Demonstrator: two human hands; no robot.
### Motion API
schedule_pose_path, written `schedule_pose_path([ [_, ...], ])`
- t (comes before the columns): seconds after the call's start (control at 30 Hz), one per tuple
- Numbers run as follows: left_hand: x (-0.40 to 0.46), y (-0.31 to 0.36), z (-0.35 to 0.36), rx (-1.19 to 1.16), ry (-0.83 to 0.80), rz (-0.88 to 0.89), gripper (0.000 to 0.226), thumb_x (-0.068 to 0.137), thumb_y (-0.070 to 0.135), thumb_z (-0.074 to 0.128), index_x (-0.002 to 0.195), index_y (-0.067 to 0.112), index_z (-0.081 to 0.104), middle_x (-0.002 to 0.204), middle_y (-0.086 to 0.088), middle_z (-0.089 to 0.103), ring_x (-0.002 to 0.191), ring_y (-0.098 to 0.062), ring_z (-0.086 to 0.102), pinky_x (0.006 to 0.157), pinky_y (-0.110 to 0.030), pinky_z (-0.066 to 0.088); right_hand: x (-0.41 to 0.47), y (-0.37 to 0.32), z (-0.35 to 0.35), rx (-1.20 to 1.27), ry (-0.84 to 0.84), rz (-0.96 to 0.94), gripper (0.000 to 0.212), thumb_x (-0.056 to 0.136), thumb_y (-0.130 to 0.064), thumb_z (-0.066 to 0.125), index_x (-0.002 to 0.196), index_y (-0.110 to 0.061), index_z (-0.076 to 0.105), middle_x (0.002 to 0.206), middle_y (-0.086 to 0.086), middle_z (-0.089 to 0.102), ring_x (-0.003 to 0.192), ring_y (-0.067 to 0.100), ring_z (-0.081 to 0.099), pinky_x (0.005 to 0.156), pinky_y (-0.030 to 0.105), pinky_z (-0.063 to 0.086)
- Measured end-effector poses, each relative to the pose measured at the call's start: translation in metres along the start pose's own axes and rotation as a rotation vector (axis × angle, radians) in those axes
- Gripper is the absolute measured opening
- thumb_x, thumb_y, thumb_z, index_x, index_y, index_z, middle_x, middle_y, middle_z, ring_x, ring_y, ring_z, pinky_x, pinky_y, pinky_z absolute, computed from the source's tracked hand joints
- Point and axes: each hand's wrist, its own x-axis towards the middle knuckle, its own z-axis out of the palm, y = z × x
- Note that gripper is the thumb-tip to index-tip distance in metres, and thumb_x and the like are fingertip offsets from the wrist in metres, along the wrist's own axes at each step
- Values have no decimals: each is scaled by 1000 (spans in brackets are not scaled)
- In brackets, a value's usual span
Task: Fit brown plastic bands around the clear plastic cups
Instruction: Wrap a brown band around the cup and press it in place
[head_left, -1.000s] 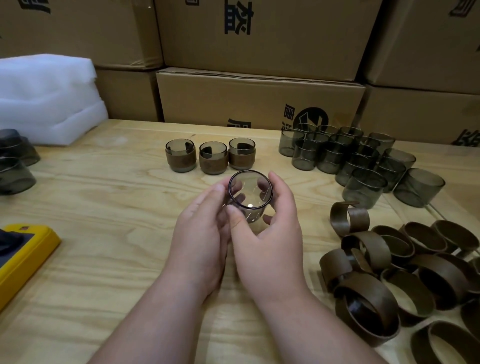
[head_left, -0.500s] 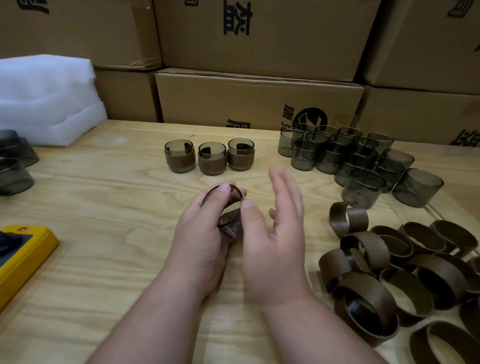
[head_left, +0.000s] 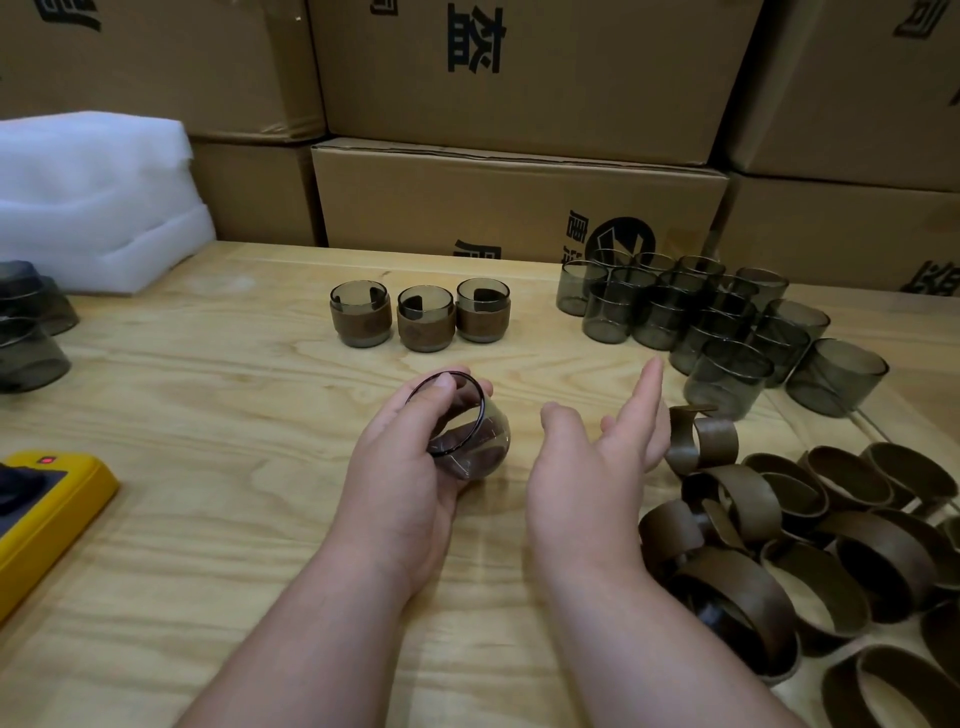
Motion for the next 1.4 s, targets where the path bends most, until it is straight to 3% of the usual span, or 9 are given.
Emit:
schedule_pose_path([
  [0.27,0,0,0,-2,-5,-7,27,95,22,61,75,26,79,104,-7,76,91,-33,65,67,-34,57,4,-3,-3,-42,48,58,76,97,-14,57,159,-35,18,161,-24,4,148,15,27,102,26,28],
  [0.4,2,-1,-1,-4,-1,-21,30,95,19,60,75,24,80,105,-9,77,88,-30,67,72,-38,58,-1,-2,0,-234,66,5,78,91,-22,59,157,-28,18,161,-15,5,149,23,20,111,35,27],
  [0.5,2,-4,-2,-26,-1,-16,45,104,8,47,77,21,82,105,-12,77,88,-27,71,85,-45,58,-10,2,3,-308,-91,-129,78,94,-47,50,161,-32,13,166,-17,1,154,12,7,120,31,15],
  [0.6,0,-6,-3,42,4,-3,32,103,9,52,94,16,81,105,-10,79,91,-21,75,81,-37,61,-18,5,6,-229,-347,-262,77,90,-66,34,161,-39,20,166,-22,15,153,-5,8,124,25,12],
  [0.73,-2,-3,-4,-78,-153,-83,35,88,34,62,108,10,77,109,-12,77,99,-22,75,79,-30,61,-19,6,10,-208,-406,-254,58,95,-46,39,153,-38,39,153,-22,43,141,-9,35,118,21,30],
  [0.83,-1,-3,-4,-81,-249,-102,41,82,25,58,118,7,68,114,-14,75,103,-25,72,88,-35,61,-10,4,7,-98,-186,-143,30,104,-26,43,123,-32,64,116,-17,69,108,-7,61,91,16,48],
  [0.93,0,-6,-4,-12,-205,-86,37,94,11,39,121,9,63,116,-14,74,105,-28,70,93,-40,55,-4,0,4,59,-87,-47,32,103,-4,48,102,-28,70,96,-13,75,90,-3,69,75,11,51],
  [1.2,-2,-6,1,126,-130,-71,40,109,23,37,109,24,77,114,-13,76,108,-28,73,100,-46,53,-9,-1,7,54,-177,-11,51,96,9,49,112,-39,54,128,-20,63,123,-6,59,104,20,51],
  [1.4,-2,-7,-1,223,-86,-10,36,108,25,46,98,31,80,110,-5,78,97,-20,74,90,-40,58,-8,5,6,-266,-257,-71,76,95,-17,65,146,-56,24,161,-14,35,126,-7,43,78,5,34],
])
